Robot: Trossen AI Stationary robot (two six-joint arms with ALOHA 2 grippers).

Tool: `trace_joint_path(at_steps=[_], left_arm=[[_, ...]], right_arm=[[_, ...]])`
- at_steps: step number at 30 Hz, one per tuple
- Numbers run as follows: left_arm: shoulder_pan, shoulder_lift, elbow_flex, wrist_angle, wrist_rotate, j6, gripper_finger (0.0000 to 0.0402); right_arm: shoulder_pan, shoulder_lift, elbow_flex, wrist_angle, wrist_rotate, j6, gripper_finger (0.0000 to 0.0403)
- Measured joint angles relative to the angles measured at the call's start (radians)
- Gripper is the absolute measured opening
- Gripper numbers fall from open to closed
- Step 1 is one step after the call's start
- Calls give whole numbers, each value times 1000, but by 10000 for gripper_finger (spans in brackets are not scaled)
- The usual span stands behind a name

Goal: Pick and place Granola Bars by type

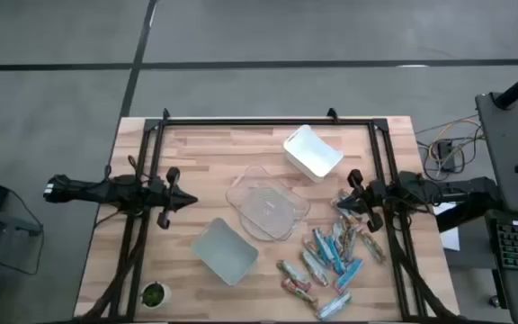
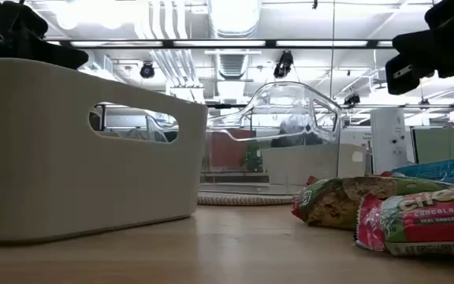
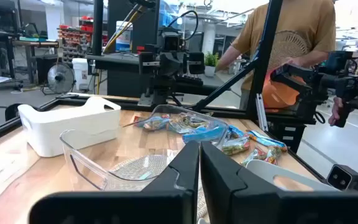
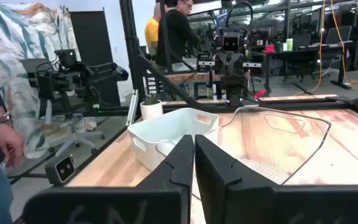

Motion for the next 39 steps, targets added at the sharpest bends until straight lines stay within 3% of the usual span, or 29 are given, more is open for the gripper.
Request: trace_joint_path(at_steps=[39], left_arm=[[0,0,0,0,0,0,0]], right_arm=[[0,0,0,68,2,23,9]])
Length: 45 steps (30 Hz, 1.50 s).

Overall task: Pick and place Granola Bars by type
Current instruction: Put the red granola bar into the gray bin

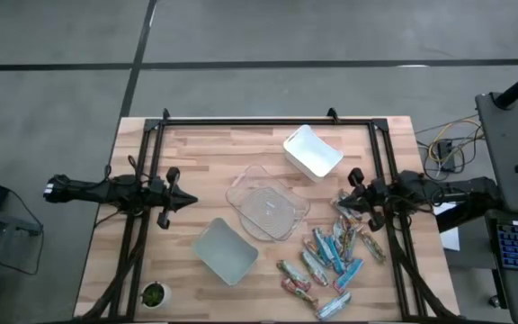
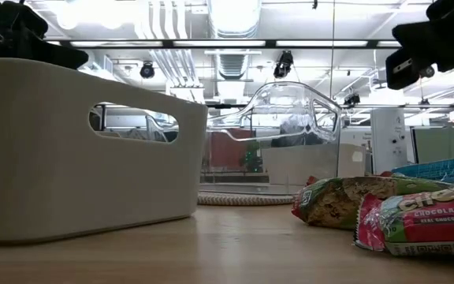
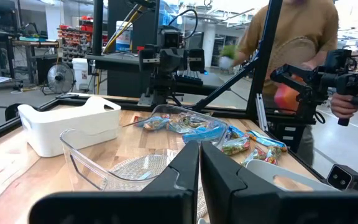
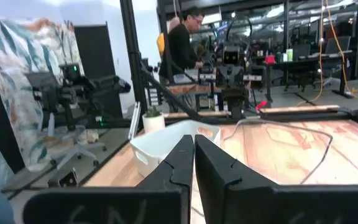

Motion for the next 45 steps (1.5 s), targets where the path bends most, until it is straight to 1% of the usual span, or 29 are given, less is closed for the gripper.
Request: trace_joint_path(at_steps=[5,13,17,21,24,28,31,34,36,45], left_arm=[[0,0,0,0,0,0,0],[0,0,0,0,0,0,0],[0,0,0,0,0,0,0],[0,0,0,0,0,0,0],[0,0,0,0,0,0,0],[0,0,0,0,0,0,0],[0,0,0,0,0,0,0],[0,0,0,0,0,0,0],[0,0,0,0,0,0,0],[0,0,0,0,0,0,0]], right_arm=[[0,0,0,83,0,1,8],[0,0,0,284,3,0,8],[0,0,4,377,64,-7,9],[0,1,67,377,97,-58,8],[0,18,151,345,118,-98,9],[0,74,304,224,133,-152,8],[0,138,441,69,146,-190,8],[0,215,571,-108,204,-200,8],[0,267,646,-181,224,-202,9],[0,490,925,-348,235,-283,8]])
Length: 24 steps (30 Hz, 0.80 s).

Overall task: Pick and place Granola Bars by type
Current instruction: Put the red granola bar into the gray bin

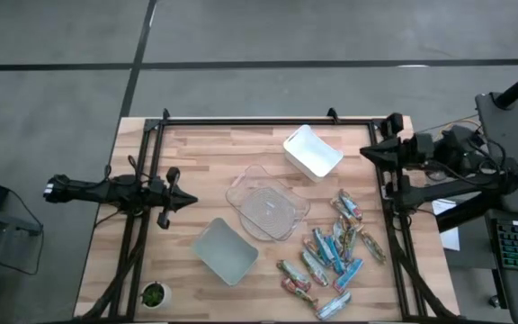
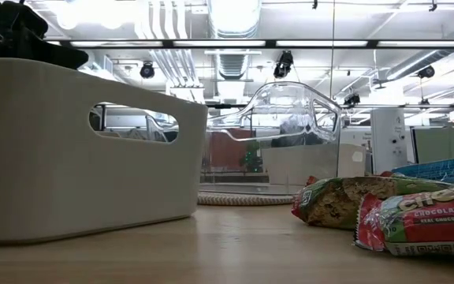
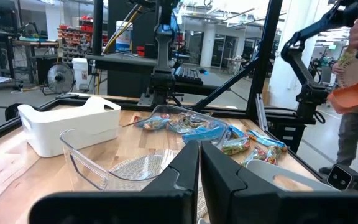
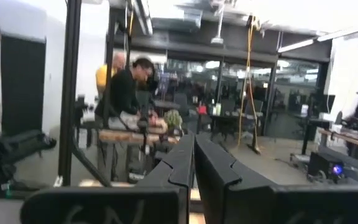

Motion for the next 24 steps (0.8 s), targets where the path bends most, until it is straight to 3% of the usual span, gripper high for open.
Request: trace_joint_path(at_steps=[7,15,24], left_arm=[[0,0,0,0,0,0,0],[0,0,0,0,0,0,0],[0,0,0,0,0,0,0]], right_arm=[[0,141,205,-226,2,-3,9],[0,274,385,-370,2,34,8],[0,385,495,-600,2,236,8]])
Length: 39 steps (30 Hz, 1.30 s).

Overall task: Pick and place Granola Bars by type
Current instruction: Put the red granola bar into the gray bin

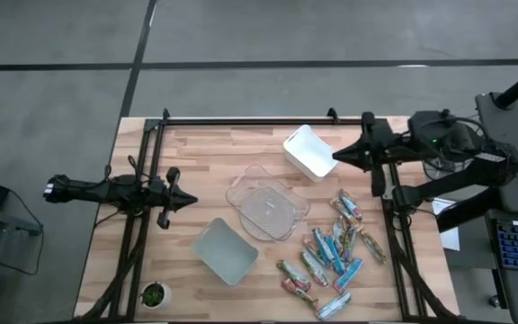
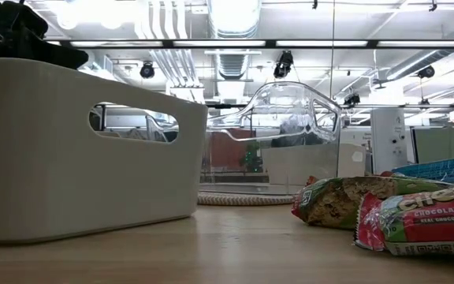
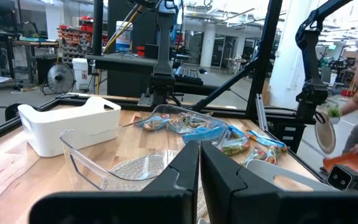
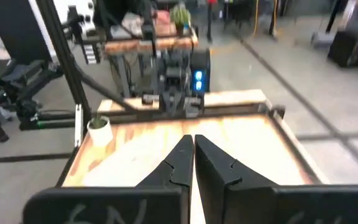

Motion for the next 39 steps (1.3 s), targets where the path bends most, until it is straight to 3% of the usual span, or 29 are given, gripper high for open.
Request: trace_joint_path(at_steps=[9,14,24,39], left_arm=[[0,0,0,0,0,0,0],[0,0,0,0,0,0,0],[0,0,0,0,0,0,0],[0,0,0,0,0,0,0]], right_arm=[[1,77,18,-35,-11,126,8],[3,112,19,-83,-83,178,8],[54,172,19,-314,-143,228,8],[75,189,1,-613,-133,573,8]])
